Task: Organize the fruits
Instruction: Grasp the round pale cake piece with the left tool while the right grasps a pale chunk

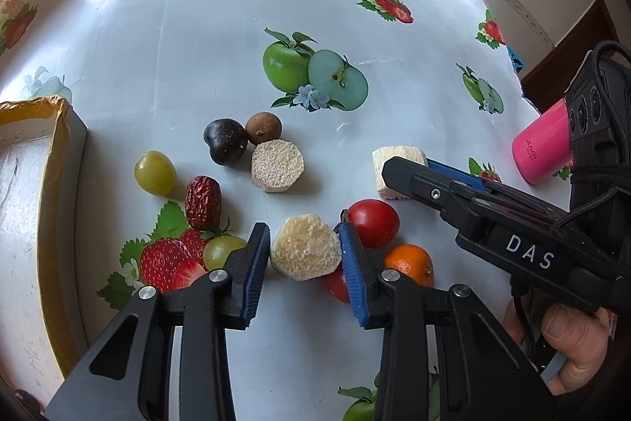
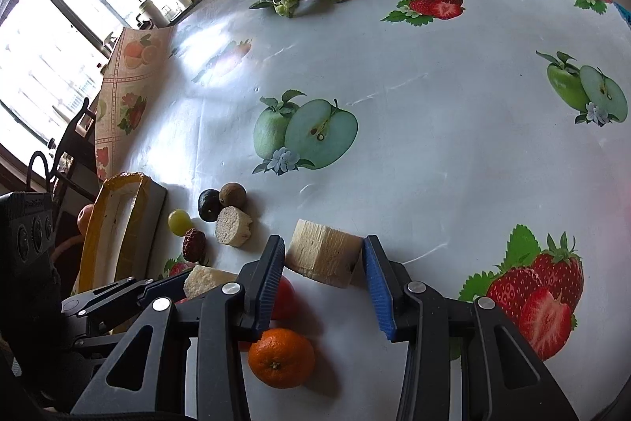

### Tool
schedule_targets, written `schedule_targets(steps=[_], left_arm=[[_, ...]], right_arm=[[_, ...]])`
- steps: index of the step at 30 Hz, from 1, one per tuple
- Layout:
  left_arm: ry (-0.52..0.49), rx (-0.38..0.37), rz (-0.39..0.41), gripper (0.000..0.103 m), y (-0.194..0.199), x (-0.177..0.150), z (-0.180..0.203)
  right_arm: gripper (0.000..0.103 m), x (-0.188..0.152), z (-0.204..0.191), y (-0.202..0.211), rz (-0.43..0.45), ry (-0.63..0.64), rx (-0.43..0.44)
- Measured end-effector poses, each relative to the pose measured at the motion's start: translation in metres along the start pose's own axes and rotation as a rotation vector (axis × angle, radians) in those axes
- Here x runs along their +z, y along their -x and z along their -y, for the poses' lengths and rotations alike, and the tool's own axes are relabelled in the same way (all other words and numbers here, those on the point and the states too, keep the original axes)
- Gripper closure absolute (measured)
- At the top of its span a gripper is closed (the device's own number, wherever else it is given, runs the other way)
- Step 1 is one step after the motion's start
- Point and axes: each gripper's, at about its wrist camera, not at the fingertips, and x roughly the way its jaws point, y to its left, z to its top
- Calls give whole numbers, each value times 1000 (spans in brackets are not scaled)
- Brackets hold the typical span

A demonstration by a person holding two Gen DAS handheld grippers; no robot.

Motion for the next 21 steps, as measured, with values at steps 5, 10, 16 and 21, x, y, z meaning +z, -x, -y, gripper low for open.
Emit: schedule_targets(steps=[5, 10, 16, 21], left_arm=[[-7, -4, 12, 70, 8, -1, 1], [3, -13, 34, 70, 27, -3, 1], [20, -22, 65, 70, 52, -11, -2], [37, -22, 82, 70, 72, -26, -7]], right_arm=[[62, -2, -4, 6, 16, 20, -25], [62, -4, -7, 23, 43, 15, -23], [62, -10, -14, 46, 66, 25, -26], [63, -21, -23, 66, 82, 29, -24]])
